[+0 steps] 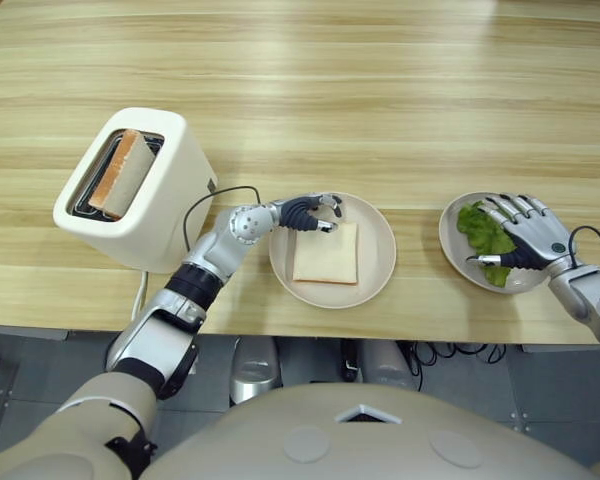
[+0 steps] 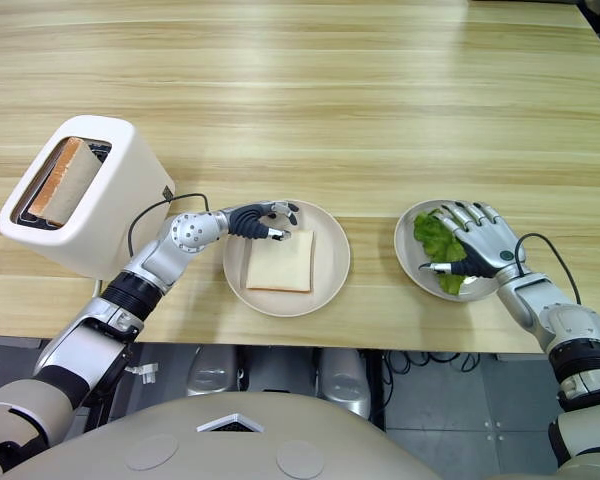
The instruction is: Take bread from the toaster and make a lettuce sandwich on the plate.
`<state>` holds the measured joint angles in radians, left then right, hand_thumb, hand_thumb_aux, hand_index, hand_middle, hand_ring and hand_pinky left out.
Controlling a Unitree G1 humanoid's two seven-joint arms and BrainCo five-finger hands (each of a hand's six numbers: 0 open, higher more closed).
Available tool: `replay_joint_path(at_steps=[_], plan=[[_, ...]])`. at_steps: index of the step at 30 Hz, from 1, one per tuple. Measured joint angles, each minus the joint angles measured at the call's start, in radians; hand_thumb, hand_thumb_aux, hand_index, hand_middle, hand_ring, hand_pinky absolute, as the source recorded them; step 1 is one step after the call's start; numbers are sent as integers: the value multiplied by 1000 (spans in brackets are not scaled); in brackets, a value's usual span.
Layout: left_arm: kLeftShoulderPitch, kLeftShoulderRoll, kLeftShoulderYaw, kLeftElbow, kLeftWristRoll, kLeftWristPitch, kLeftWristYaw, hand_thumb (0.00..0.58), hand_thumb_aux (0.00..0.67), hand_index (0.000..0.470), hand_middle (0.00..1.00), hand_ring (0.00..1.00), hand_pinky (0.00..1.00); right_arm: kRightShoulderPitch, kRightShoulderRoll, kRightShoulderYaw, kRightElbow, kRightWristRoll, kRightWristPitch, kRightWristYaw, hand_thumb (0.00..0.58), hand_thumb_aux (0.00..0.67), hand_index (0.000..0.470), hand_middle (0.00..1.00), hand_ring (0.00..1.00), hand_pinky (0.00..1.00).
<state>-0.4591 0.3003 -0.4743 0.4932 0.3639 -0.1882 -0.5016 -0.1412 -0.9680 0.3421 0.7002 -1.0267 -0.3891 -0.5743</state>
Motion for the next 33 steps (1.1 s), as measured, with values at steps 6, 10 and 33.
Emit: replay_joint_path(at_steps=[6, 10, 33], plan=[[0, 0, 0, 0, 16, -14, 3, 438, 339, 233, 0, 0, 0, -7, 0, 17, 18, -3, 39, 3, 0, 0, 0, 0, 0, 0], [2, 0, 0, -1, 18, -22, 4, 244, 160, 110, 0, 0, 0, -9, -1, 29, 35, 1, 42, 10, 563, 554, 381, 0, 0, 0], [14, 44, 99, -170, -18, 2, 4, 0, 0, 0, 0, 0, 0, 34, -26, -42, -158, 111, 25, 18, 580, 670, 460, 0, 0, 0]])
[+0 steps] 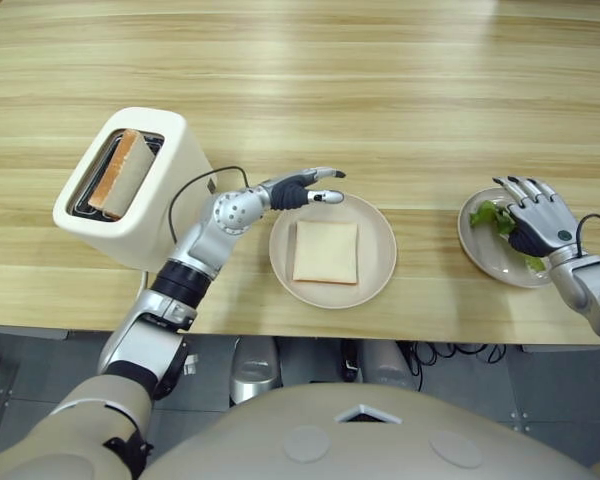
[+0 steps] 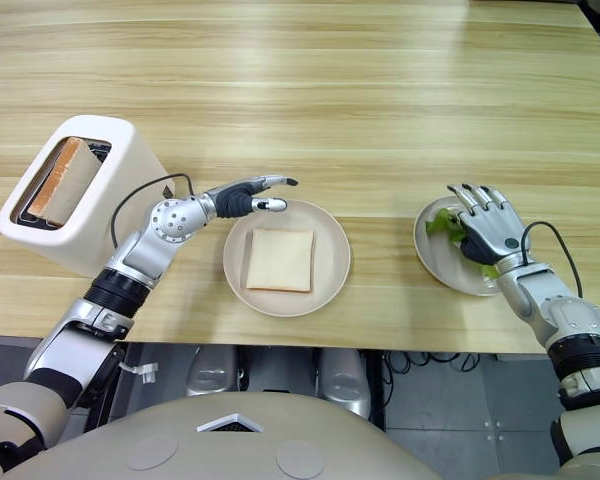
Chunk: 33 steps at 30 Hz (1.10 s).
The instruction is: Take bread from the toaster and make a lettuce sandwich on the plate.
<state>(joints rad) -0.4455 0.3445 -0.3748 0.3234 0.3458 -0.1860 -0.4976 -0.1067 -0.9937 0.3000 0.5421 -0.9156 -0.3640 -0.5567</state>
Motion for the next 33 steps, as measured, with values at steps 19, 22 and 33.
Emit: replay_joint_path(at_steps=[19, 22, 33], plan=[[-65, 130, 282, -257, -118, 125, 14, 0, 0, 0, 0, 0, 0, -125, 403, 164, -487, -104, -29, 236, 580, 670, 460, 0, 0, 0], [-72, 163, 347, -322, -145, 157, 15, 0, 0, 0, 0, 0, 0, -144, 463, 235, -449, -127, -52, 268, 580, 670, 460, 0, 0, 0], [-61, 275, 476, -497, -203, 245, 12, 0, 0, 0, 0, 0, 0, -152, 483, 345, -355, -155, -105, 352, 580, 670, 460, 0, 0, 0]])
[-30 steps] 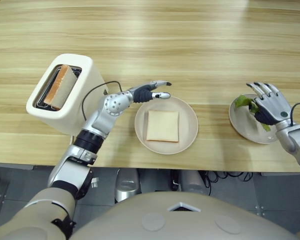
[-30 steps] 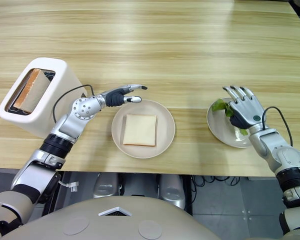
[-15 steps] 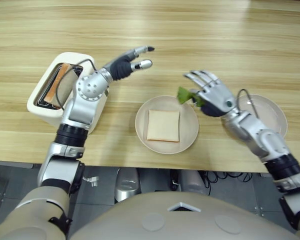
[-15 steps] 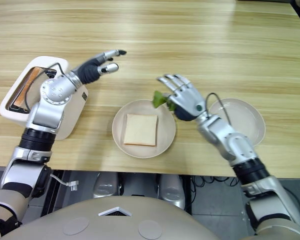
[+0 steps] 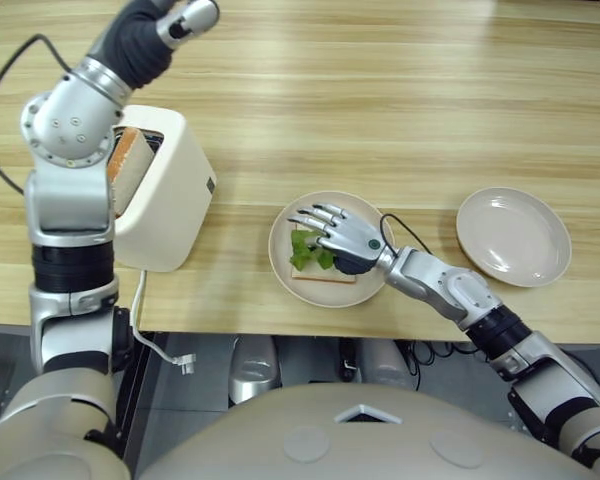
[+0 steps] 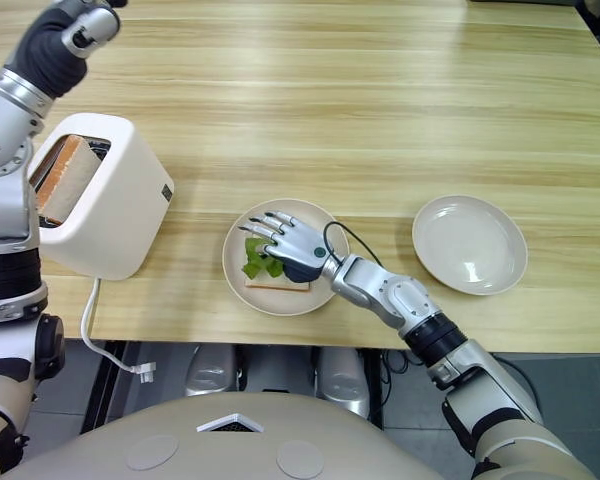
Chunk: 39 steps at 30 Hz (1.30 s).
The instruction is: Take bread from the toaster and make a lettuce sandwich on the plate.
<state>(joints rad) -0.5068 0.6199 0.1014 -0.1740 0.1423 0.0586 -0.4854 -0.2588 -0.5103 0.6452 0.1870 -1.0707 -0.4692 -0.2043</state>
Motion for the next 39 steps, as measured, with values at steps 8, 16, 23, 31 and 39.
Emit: replay_joint_path(at_steps=[8, 16, 23, 31, 39], plan=[[220, 189, 78, -163, -55, 112, -129, 0, 0, 0, 0, 0, 0, -20, -2, 7, 46, -1, -11, 8, 0, 0, 0, 0, 0, 0], [459, 390, 153, -173, 64, 107, -178, 0, 0, 0, 0, 0, 0, 4, -48, -80, -25, 96, -10, 52, 0, 0, 0, 0, 0, 0], [601, 506, 213, -76, 230, 69, -151, 0, 0, 0, 0, 0, 0, 46, -78, -193, -152, 204, -3, 114, 0, 0, 0, 0, 0, 0], [563, 530, 136, 60, 392, 43, -42, 0, 0, 0, 0, 0, 0, 80, -94, -330, -282, 333, 10, 166, 0, 0, 0, 0, 0, 0], [517, 460, 50, 133, 477, 19, 70, 0, 0, 0, 0, 0, 0, 118, -100, -465, -329, 502, 10, 236, 0, 0, 0, 0, 0, 0]])
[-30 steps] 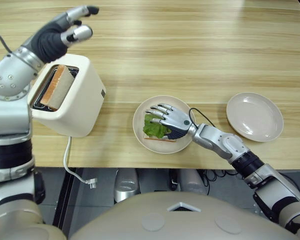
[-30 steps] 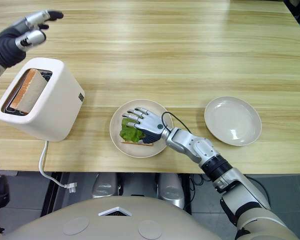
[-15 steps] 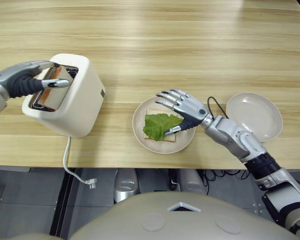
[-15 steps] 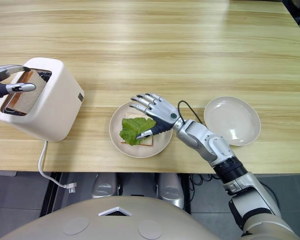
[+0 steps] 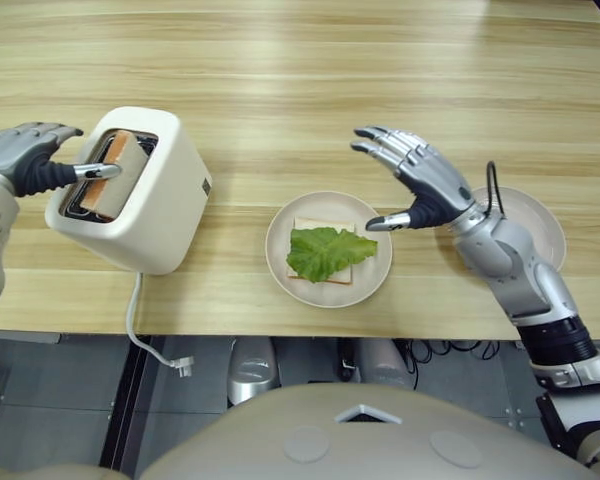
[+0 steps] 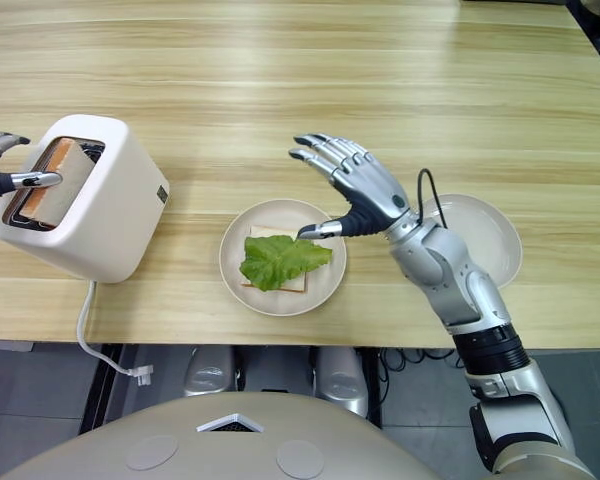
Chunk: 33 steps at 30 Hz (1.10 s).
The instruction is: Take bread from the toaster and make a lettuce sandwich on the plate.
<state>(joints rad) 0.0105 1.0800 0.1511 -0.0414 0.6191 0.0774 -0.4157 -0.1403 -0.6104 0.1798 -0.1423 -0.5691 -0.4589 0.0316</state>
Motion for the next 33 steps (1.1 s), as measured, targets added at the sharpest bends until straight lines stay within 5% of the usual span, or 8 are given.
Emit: replay_joint_path(at_steps=[8, 9, 10, 11, 12, 13, 14, 33], plan=[[-33, -14, -28, -17, 37, -1, 29, 0, 0, 0, 0, 0, 0, 21, -2, -81, 15, 34, 5, 2, 0, 0, 0, 0, 0, 0], [-36, -14, -28, -18, 39, -1, 31, 75, 45, 31, 0, 0, 0, 24, -1, -81, 16, 34, 7, 2, 0, 0, 0, 0, 0, 0], [-36, -14, -28, -24, 41, -1, 32, 75, 45, 31, 0, 0, 0, 28, 0, -83, 18, 34, 7, 1, 0, 0, 0, 0, 0, 0], [-36, -14, -28, -33, 45, 0, 32, 482, 394, 271, 0, 0, 0, 30, 0, -87, 22, 34, 7, 1, 0, 0, 0, 0, 0, 0], [-36, -14, -28, -41, 47, 0, 33, 543, 502, 345, 0, 0, 0, 30, 1, -91, 25, 34, 7, 0, 0, 0, 0, 0, 0, 0], [-37, -14, -28, -51, 48, -1, 34, 543, 502, 345, 0, 0, 0, 30, 1, -96, 27, 34, 7, 0, 0, 0, 0, 0, 0, 0], [-37, -14, -28, -57, 49, -1, 35, 580, 670, 460, 0, 0, 0, 30, 1, -100, 28, 34, 7, -1, 0, 0, 0, 0, 0, 0], [-116, -85, -28, -59, -83, -50, -15, 580, 670, 460, 0, 0, 0, 26, 17, -119, 56, 20, 6, -12, 0, 0, 0, 0, 0, 0]])
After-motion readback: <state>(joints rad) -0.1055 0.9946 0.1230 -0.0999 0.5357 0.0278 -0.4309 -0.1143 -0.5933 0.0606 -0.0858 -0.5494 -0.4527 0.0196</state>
